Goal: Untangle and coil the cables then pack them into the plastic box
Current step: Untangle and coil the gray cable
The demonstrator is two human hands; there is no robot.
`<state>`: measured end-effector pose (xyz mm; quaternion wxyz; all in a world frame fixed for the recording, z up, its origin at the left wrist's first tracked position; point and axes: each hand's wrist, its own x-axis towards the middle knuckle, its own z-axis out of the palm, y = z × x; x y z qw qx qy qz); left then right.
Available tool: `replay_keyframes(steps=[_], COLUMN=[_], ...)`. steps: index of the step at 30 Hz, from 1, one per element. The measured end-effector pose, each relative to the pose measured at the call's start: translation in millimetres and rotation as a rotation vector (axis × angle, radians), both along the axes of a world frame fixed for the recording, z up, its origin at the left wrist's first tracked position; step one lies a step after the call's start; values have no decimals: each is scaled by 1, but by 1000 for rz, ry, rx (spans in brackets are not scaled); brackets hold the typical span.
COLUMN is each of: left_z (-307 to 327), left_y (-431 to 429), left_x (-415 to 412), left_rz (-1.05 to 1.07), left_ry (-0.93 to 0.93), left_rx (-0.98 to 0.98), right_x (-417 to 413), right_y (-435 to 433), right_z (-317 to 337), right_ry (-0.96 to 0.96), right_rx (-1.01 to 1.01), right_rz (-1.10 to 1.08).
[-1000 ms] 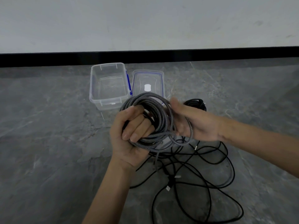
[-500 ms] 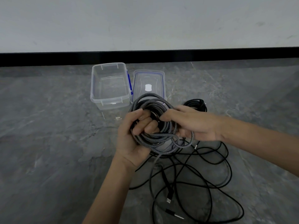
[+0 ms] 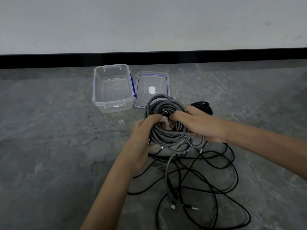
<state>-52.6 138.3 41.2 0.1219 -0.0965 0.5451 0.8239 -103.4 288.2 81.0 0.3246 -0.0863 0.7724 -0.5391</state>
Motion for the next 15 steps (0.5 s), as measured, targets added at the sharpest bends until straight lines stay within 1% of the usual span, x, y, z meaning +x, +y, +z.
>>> replay_keyframes(steps=[3, 4, 8, 9, 10, 15], left_z=[-5, -6, -12, -14, -15, -13], left_y=[2, 2, 3, 3, 3, 7], left_x=[-1, -1, 1, 1, 1, 1], left_rz=[78, 75, 20, 8, 3, 28], left_ry=[-23, -15, 120, 147, 162, 172], left_rx=[-170, -263, -646, -714, -769, -895], right_x=[-2, -2, -7, -7, -7, -9], right_y=[1, 1, 9, 10, 11, 13], right_z=[-6, -7, -13, -15, -16, -22], right_ry=[72, 107, 226, 254, 270, 274], right_rx=[43, 69, 190, 213, 224, 211], right_rz=[15, 31, 89, 106, 114, 77])
